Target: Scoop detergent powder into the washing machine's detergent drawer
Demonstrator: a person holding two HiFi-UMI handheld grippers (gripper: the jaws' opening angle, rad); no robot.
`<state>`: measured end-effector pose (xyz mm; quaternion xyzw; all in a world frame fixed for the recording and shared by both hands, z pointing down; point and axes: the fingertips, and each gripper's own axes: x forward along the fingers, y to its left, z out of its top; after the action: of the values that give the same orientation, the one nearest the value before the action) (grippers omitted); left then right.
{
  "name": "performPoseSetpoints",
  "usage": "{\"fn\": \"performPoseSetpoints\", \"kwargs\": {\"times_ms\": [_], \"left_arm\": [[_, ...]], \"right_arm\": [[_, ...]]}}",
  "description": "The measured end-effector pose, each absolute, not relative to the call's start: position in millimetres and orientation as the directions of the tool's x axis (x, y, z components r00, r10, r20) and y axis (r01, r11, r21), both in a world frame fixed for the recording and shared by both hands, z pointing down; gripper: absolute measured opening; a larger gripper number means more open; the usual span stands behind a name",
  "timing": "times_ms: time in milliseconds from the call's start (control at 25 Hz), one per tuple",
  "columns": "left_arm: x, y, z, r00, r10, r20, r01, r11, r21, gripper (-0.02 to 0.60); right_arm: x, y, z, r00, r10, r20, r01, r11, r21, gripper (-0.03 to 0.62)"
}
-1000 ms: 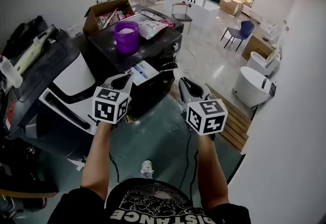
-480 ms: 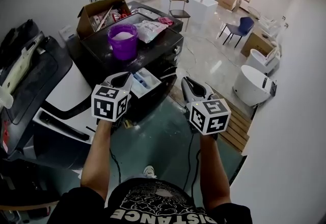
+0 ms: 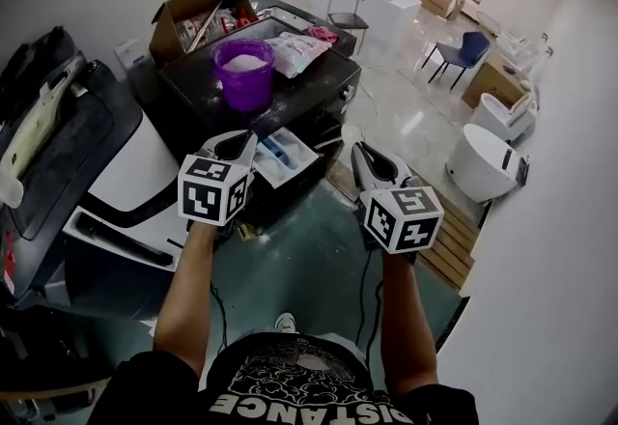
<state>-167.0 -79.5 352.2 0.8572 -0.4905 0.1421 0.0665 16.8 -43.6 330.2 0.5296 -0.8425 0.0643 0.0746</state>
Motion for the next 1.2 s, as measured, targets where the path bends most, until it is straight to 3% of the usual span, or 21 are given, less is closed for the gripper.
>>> {"fn": "performPoseSetpoints", "kwargs": {"times_ms": [760,1200], "left_arm": [[-173,-121,361,0.444,-0.847,0.292,-0.875,-0.48,-0.061,0.005],[-176,-185,371,0.334,-0.892,0.305,-0.926,-0.371,-0.071,0.005]], "right_arm": [[8,-93,337,-0.472,-0.87,0.144,-0.881,0.473,-0.029,0.035],[10,-176,350,-0.569,-0.809,0.149,-0.821,0.57,-0.042,0.035]]}}
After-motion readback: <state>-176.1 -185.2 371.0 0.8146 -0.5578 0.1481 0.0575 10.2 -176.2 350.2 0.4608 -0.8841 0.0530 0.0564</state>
